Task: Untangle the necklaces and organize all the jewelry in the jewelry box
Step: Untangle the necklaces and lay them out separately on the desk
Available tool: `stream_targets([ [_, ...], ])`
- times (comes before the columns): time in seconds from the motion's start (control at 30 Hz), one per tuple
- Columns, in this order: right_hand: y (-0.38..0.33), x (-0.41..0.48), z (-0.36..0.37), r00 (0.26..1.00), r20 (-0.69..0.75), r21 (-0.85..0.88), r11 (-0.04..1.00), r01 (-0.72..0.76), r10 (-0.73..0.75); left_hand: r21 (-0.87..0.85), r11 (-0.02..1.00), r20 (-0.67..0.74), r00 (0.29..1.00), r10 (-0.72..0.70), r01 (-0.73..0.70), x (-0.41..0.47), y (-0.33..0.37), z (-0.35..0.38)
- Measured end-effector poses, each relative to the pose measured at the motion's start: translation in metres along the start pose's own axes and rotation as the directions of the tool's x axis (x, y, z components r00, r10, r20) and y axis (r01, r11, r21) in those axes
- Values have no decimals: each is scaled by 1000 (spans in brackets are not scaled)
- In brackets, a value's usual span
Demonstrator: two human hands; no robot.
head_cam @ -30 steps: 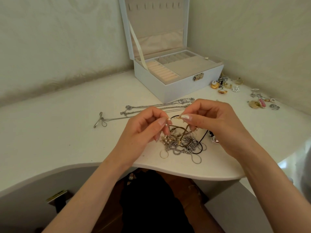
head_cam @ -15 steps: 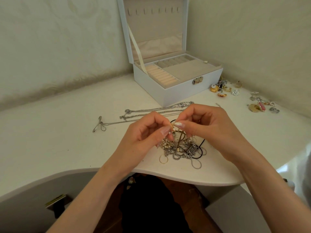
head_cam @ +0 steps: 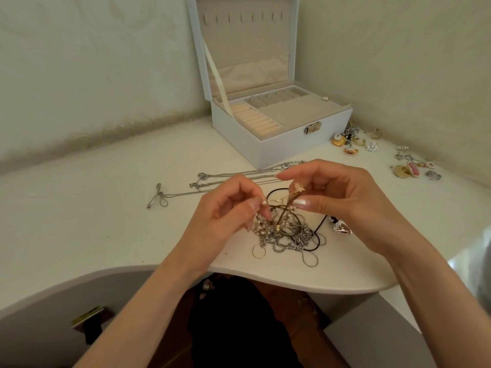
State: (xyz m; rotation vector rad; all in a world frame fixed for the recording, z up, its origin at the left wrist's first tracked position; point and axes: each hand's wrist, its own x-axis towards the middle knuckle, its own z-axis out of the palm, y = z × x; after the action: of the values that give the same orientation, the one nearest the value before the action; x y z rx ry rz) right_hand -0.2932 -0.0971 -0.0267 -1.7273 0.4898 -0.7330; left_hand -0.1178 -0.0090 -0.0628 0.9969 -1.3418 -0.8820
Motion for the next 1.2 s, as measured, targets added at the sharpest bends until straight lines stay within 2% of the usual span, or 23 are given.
stream_targets([
  [0.23, 0, -2, -1, 999, -35, 9, 1000, 5, -5, -22, 998, -22, 998, -66, 65, 1, -1, -1],
  [0.47, 1, -1, -2, 999, -42, 41, 999, 21, -19, 158, 985, -58, 996, -64, 72, 2, -1, 2],
  [0.63, 1, 0, -2, 996, -85, 35, 999, 17, -14, 98, 992, -36, 997, -70, 73, 2, 0, 2],
  [0.87, 2, 0, -4, 989, -134, 34, 997, 68, -63, 109, 987, -95, 990, -106, 116, 1, 4, 5],
  [1.0, 3, 0, -5, 991, -107, 18, 996, 83, -80, 94, 993, -84, 995, -62, 70, 1, 4, 4],
  [1.2, 7, 4, 7, 999, -8, -139, 989, -45, 44, 148, 988, -68, 997, -24, 34, 6, 5, 3],
])
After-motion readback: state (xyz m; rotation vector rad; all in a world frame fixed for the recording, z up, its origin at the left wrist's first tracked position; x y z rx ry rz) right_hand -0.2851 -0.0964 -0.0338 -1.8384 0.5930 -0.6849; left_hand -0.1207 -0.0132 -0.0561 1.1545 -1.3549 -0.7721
